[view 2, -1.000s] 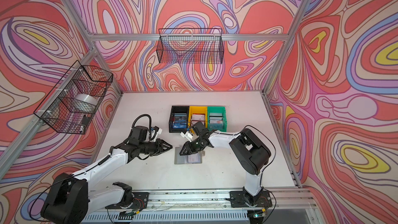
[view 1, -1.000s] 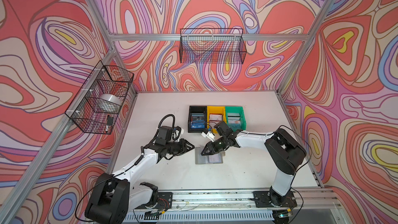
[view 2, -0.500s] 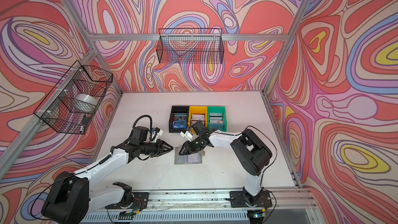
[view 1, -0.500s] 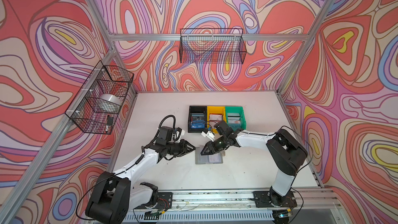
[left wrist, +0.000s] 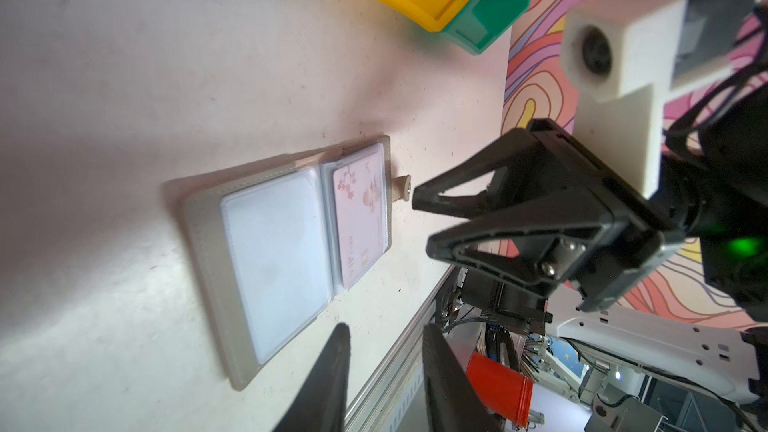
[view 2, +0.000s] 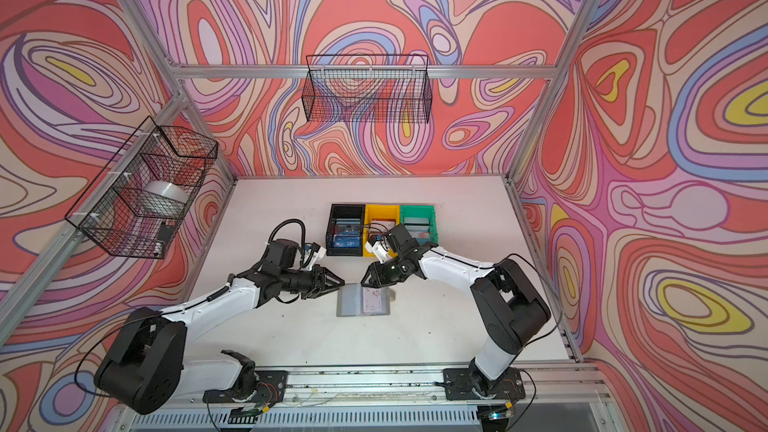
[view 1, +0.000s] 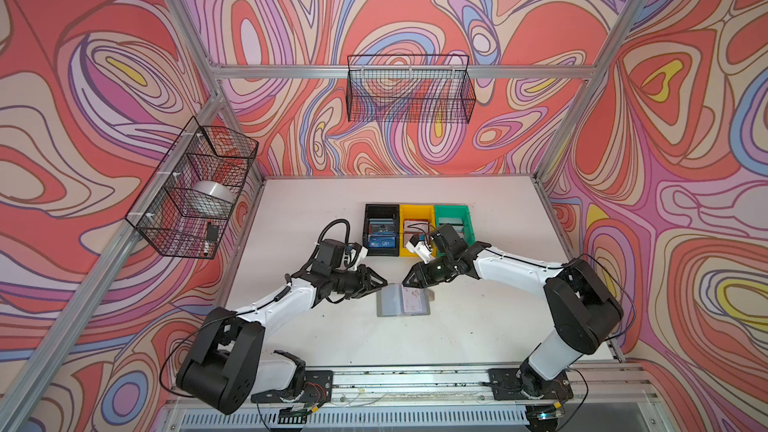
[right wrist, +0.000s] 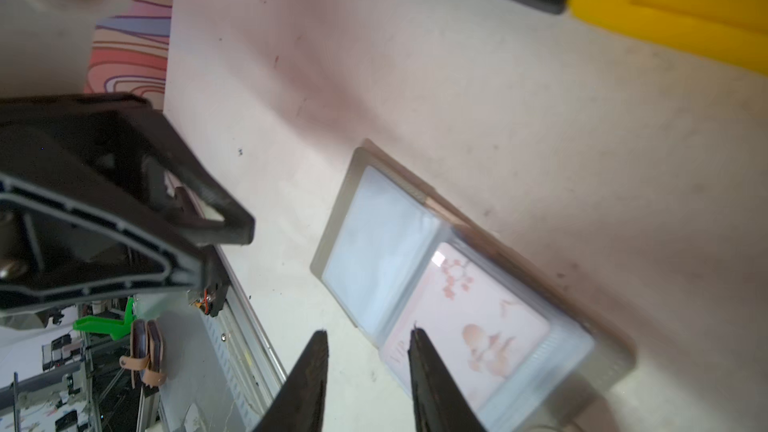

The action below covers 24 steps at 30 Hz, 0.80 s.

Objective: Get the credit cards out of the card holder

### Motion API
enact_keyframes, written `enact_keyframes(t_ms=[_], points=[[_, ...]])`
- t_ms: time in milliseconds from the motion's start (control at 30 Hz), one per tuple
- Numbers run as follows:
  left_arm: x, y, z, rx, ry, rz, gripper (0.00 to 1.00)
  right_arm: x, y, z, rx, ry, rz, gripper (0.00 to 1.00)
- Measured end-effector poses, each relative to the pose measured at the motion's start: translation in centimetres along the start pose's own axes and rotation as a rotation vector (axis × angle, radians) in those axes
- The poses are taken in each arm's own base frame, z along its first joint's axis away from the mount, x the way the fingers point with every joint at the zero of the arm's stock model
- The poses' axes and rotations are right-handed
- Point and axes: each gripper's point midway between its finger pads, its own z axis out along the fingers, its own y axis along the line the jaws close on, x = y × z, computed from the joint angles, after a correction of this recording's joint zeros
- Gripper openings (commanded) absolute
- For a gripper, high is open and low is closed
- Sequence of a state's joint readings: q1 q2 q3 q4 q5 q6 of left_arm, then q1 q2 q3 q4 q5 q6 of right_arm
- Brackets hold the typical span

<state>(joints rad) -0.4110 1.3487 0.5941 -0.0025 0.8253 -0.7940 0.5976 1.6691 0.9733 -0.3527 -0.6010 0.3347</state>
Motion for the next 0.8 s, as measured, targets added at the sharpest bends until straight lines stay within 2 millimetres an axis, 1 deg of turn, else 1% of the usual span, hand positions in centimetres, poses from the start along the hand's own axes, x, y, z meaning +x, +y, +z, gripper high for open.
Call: enact_keyframes(t_ms=[67, 133, 200, 267, 367, 467, 633, 700, 800], points=[[0.3, -0.3, 1.3, 0.013, 0.026, 0.008, 0.33, 0.8, -1.5, 0.4, 0.025, 0.016, 0.04, 0.28], [0.4, -0.3, 2.2, 0.021, 0.038, 0.001, 0.34, 2.0, -2.3, 0.9, 0.036, 0.044, 0.072, 0.26], [0.5, -0.1, 2.8, 0.029, 0.038, -0.007, 0.34, 3.0, -3.0, 1.4, 0.045, 0.069, 0.096, 0.25], [0.7, 0.3, 3.1, 0.029, 0.035, -0.015, 0.35, 3.6, -3.4, 1.7, 0.049, 0.083, 0.113, 0.24], [1.5, 0.7, 3.6, 0.023, 0.04, -0.017, 0.35, 3.6, -3.3, 1.7, 0.043, 0.083, 0.112, 0.24], [1.9, 0.6, 4.2, 0.035, 0.046, -0.008, 0.32, 3.5, -3.3, 1.8, 0.039, 0.081, 0.11, 0.24], [2.8, 3.1, 5.5, 0.017, 0.066, -0.069, 0.26, 3.5, -3.2, 2.0, 0.025, 0.082, 0.11, 0.25], [3.0, 3.9, 6.1, 0.014, 0.073, -0.096, 0.26, 3.4, -3.2, 2.1, 0.022, 0.078, 0.109, 0.25], [2.8, 4.2, 6.7, 0.029, 0.073, -0.114, 0.27, 3.3, -3.2, 2.1, 0.02, 0.076, 0.112, 0.26]])
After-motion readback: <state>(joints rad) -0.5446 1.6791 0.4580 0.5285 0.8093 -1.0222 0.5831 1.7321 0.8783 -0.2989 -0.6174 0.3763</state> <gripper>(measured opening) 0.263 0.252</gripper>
